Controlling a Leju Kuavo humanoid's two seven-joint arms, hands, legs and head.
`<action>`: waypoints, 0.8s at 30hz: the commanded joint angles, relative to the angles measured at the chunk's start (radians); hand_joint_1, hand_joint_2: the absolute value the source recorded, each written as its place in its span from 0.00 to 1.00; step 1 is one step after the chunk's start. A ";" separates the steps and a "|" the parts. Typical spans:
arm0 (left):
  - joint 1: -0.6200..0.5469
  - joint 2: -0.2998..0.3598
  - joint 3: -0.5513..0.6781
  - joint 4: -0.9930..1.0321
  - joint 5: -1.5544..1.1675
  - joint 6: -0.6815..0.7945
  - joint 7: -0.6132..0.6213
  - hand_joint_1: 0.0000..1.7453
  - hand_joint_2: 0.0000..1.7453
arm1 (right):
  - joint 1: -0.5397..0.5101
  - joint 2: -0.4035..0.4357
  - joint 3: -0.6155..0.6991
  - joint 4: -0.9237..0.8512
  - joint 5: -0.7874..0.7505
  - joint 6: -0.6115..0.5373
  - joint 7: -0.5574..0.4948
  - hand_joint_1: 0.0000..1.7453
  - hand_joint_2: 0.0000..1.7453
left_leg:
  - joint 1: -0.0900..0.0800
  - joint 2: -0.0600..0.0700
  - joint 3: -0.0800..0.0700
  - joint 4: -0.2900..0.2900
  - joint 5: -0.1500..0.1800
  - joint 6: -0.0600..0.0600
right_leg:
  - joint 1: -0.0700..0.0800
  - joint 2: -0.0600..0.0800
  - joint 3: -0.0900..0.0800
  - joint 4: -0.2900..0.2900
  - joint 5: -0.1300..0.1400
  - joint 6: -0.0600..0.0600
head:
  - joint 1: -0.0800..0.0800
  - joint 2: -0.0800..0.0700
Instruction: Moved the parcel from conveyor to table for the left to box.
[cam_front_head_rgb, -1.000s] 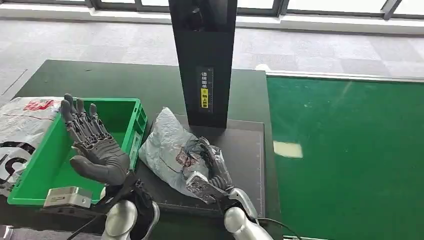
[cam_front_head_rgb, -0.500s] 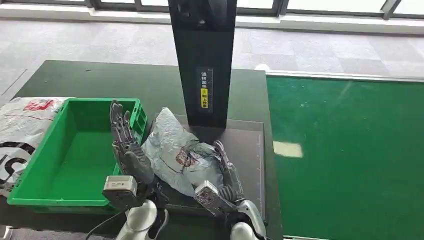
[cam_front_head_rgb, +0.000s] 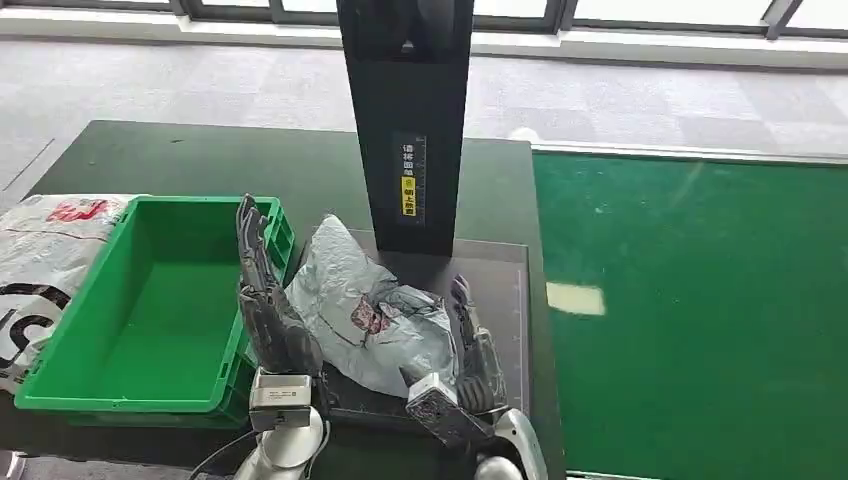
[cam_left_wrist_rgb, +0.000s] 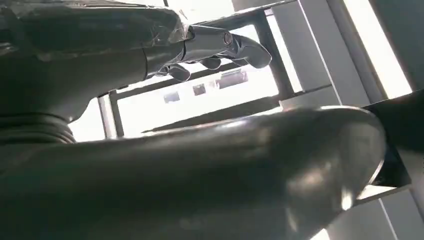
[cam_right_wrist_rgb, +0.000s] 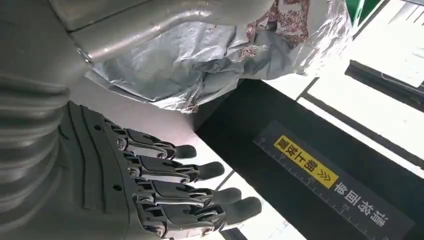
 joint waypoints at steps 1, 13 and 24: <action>0.015 -0.066 0.041 0.030 0.000 0.005 0.005 0.00 0.00 | 0.004 -0.017 -0.040 -0.001 -0.001 0.004 0.000 0.00 1.00 | -0.001 -0.002 0.000 -0.002 0.001 0.000 | -0.001 -0.001 0.001 -0.002 0.001 0.001 | 0.000 0.000; 0.015 -0.066 0.041 0.030 0.000 0.005 0.005 0.00 0.00 | 0.004 -0.017 -0.040 -0.001 -0.001 0.004 0.000 0.00 1.00 | -0.001 -0.001 0.000 -0.002 0.001 0.000 | -0.001 -0.001 0.001 -0.002 0.001 0.001 | 0.000 0.000; 0.015 -0.066 0.041 0.030 0.000 0.005 0.005 0.00 0.00 | 0.004 -0.017 -0.040 -0.001 -0.001 0.004 0.000 0.00 1.00 | 0.000 -0.001 0.000 -0.001 0.001 0.000 | 0.000 -0.001 0.001 -0.001 0.000 0.001 | 0.000 0.000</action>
